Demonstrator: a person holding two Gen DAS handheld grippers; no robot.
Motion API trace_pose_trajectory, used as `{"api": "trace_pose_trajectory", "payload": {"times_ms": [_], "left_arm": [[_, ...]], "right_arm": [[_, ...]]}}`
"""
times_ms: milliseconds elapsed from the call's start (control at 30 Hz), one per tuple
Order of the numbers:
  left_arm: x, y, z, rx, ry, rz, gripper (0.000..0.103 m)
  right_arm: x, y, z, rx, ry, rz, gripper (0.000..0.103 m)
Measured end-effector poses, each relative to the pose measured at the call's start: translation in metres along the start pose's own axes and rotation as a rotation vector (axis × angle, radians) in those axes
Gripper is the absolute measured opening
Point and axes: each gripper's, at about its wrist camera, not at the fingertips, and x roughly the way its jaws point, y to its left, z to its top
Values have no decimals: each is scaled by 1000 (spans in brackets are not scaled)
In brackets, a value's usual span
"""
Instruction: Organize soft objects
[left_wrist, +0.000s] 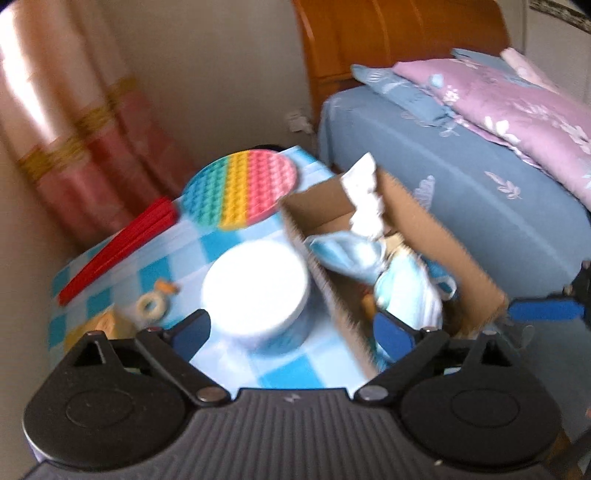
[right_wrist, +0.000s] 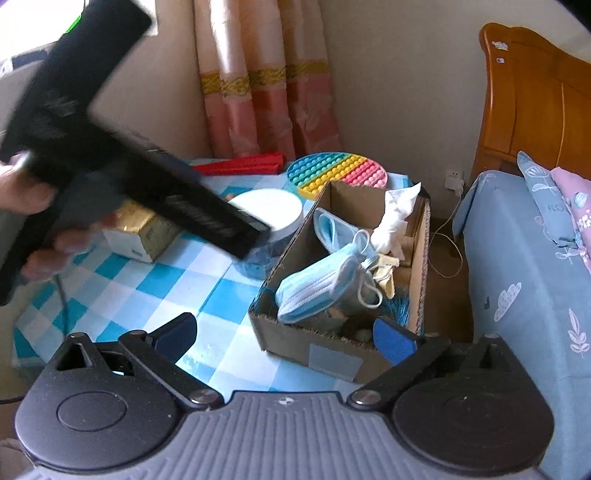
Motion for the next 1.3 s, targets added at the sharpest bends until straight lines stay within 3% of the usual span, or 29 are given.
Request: {"api": "trace_pose_trajectory", "payload": {"times_ms": [433, 767, 967, 1300], "left_arm": [[-29, 36, -88, -134, 0, 193, 96], [-34, 56, -115, -198, -8, 188, 96], [-35, 77, -100, -118, -12, 170, 96], [-5, 133, -22, -97, -12, 76, 95]], "right_arm": [[7, 25, 0, -63, 41, 4, 103], [26, 49, 24, -147, 63, 11, 103], [32, 60, 34, -154, 63, 37, 103], [46, 68, 42, -171, 88, 70, 103]]}}
